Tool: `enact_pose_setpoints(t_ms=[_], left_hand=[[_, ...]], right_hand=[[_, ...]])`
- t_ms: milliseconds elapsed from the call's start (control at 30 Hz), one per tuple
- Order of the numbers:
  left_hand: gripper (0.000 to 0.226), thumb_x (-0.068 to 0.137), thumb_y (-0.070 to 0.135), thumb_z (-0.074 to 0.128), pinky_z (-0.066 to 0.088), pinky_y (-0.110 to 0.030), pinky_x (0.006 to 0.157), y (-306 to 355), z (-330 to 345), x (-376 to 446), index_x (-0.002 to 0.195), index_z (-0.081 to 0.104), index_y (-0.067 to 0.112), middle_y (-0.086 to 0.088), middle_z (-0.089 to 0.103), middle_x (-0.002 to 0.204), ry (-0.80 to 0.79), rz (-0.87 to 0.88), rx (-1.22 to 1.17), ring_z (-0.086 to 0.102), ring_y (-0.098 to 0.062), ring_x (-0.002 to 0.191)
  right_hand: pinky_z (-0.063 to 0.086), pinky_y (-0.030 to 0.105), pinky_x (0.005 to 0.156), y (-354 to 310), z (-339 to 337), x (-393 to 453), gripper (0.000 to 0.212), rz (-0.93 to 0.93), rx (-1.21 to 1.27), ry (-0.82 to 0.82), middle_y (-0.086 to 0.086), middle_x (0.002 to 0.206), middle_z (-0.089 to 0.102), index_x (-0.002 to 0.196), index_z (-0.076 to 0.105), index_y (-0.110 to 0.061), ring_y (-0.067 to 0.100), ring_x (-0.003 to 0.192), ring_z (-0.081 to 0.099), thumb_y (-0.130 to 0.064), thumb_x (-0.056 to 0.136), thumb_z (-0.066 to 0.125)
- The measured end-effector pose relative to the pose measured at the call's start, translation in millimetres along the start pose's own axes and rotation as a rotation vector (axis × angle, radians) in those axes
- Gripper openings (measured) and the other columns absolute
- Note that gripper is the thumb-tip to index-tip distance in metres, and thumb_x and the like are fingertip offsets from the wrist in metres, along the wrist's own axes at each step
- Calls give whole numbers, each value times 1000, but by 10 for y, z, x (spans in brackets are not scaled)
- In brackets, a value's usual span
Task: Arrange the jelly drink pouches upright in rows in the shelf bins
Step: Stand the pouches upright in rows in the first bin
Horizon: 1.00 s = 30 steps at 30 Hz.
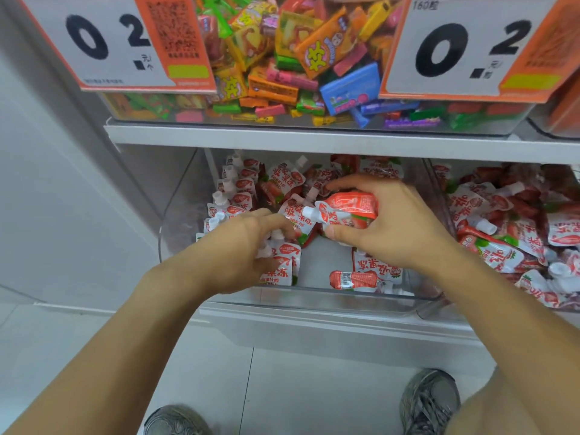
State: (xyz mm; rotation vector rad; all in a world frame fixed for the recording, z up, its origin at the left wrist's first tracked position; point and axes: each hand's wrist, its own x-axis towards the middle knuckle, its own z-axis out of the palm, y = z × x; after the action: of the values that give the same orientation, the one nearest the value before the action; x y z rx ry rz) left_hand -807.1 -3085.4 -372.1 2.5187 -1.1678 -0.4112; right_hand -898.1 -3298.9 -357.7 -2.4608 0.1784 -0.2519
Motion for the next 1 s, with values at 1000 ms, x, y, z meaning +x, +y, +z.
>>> enact_pose_setpoints(t_ms=[1000], left_hand=[[30, 76, 20, 80, 52, -14, 78, -25, 88, -82, 102, 66, 27, 15, 67, 93, 324, -33, -199, 64, 1, 85]], right_hand=[[54, 32, 83, -23, 576, 375, 21, 0, 109, -174, -20, 87, 62, 86, 63, -27, 3, 86, 62, -26, 77, 82]])
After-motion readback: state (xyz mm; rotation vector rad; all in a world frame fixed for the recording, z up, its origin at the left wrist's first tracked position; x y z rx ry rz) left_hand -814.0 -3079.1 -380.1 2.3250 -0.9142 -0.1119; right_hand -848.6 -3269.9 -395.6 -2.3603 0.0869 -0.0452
